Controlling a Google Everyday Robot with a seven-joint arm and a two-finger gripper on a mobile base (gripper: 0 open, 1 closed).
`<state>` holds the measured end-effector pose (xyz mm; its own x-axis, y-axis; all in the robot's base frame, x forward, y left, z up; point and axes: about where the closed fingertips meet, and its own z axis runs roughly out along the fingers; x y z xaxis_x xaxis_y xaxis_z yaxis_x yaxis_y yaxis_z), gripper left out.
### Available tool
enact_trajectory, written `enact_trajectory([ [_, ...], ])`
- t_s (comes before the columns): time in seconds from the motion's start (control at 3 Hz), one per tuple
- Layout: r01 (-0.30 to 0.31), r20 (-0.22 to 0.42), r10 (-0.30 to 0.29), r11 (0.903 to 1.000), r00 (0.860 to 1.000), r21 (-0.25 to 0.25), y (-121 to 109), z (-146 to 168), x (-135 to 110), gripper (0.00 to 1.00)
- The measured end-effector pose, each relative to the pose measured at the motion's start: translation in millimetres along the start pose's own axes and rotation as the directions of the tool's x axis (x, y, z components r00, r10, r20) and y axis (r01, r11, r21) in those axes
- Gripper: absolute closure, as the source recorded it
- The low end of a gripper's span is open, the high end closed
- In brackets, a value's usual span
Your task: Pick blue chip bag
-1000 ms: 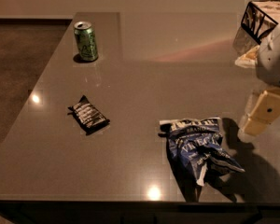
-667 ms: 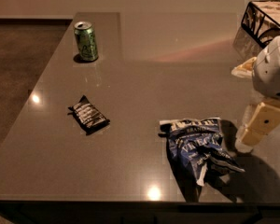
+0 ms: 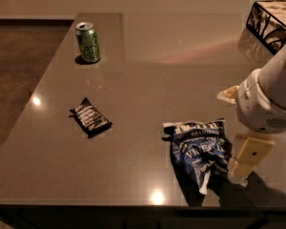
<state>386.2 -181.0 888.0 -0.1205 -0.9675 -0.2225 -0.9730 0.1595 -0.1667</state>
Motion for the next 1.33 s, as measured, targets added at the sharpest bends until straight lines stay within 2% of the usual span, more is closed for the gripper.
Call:
enact_trajectory([
  [0.33, 0.036, -0.017, -0.036, 0.9991, 0.999, -0.022, 9, 14, -6, 0.00],
  [0.67, 0.051, -0.072, -0.055, 0.9973, 0.996, -0.053, 15, 24, -5, 0.18],
  [1.0, 0.050, -0.115, -0.058, 0.9962, 0.992, -0.071, 15, 27, -5, 0.41],
  [1.33, 0.043, -0.131, -0.046, 0.9986, 0.990, -0.032, 2, 9, -8, 0.64],
])
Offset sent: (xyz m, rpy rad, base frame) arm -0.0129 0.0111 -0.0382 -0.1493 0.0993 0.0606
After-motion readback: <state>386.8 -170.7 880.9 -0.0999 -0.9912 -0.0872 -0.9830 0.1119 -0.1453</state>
